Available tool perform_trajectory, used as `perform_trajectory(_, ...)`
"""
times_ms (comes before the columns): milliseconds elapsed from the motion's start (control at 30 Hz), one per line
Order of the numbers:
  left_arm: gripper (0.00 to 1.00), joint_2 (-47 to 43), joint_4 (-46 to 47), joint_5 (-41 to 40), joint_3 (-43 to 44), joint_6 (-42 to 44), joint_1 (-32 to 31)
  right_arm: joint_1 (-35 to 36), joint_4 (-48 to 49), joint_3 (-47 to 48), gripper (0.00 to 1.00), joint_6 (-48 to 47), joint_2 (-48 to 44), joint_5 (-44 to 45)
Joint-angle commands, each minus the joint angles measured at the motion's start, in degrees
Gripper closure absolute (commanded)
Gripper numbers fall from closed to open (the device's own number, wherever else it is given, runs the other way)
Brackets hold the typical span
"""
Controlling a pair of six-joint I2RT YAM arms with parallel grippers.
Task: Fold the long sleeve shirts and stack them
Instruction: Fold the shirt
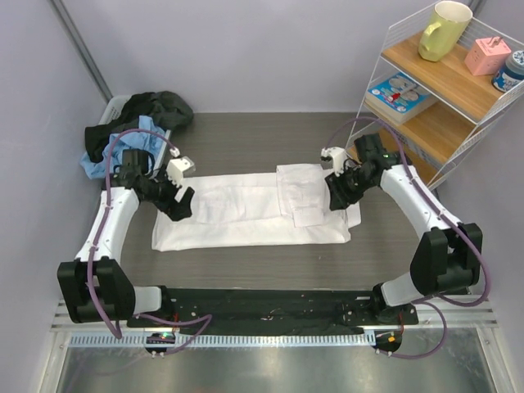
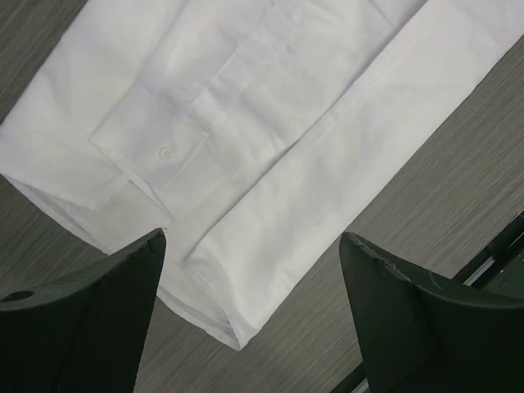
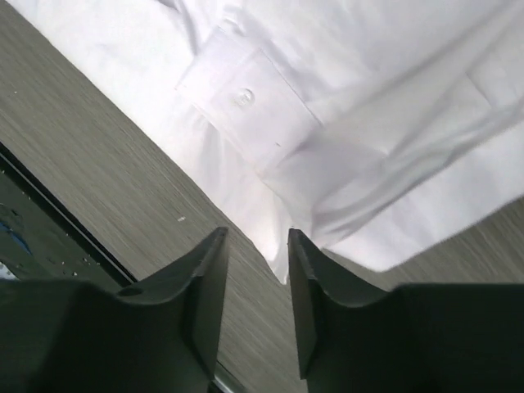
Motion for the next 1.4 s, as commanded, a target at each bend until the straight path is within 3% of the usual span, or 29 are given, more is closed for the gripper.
perform_trajectory(0, 0.13, -0.3, 3.7, 5.14, 2.18, -3.09, -0.45, 5.24, 3.18, 1.14, 0.62, 3.15, 3.02, -0.52)
perform_trajectory(67, 0.14, -0.29, 3.78, 4.97, 2.18, -3.54, -0.63, 5.77, 3.18, 0.97, 0.61, 3.42, 6.1, 0.44)
perform_trajectory(200, 0.14, -1.08, 5.1, 4.88, 0.87, -4.5, -0.72, 7.34, 9.49, -3.06, 0.47, 1.93, 6.28, 2.72)
perform_trajectory(400, 0.13, 0.32, 2.65, 4.18, 1.13, -3.19, -1.07, 9.55, 12.31, -1.67, 0.43, -0.88, 8.92, 5.01)
perform_trajectory(533, 0.13, 0.93, 1.85, 4.18, 1.3, -2.4, -1.07, 12.62, 12.84, -2.01, 0.26, -4.74, 8.66, 8.0)
perform_trajectory(700, 0.13, 2.34, 1.59, 4.53, 2.18, -2.66, -1.16, 16.31, 16.09, -5.0, 0.16, -11.68, 8.74, 14.14)
perform_trajectory(1067, 0.13, 3.04, 0.97, 3.91, 2.36, -2.31, -1.16, 18.43, 16.19, -3.6, 0.15, -16.71, 14.54, 16.0)
perform_trajectory(1367, 0.13, 2.52, 0.71, 3.74, 2.09, -2.13, -1.07, 18.43, 13.47, 0.96, 0.33, -15.22, 14.37, 15.13)
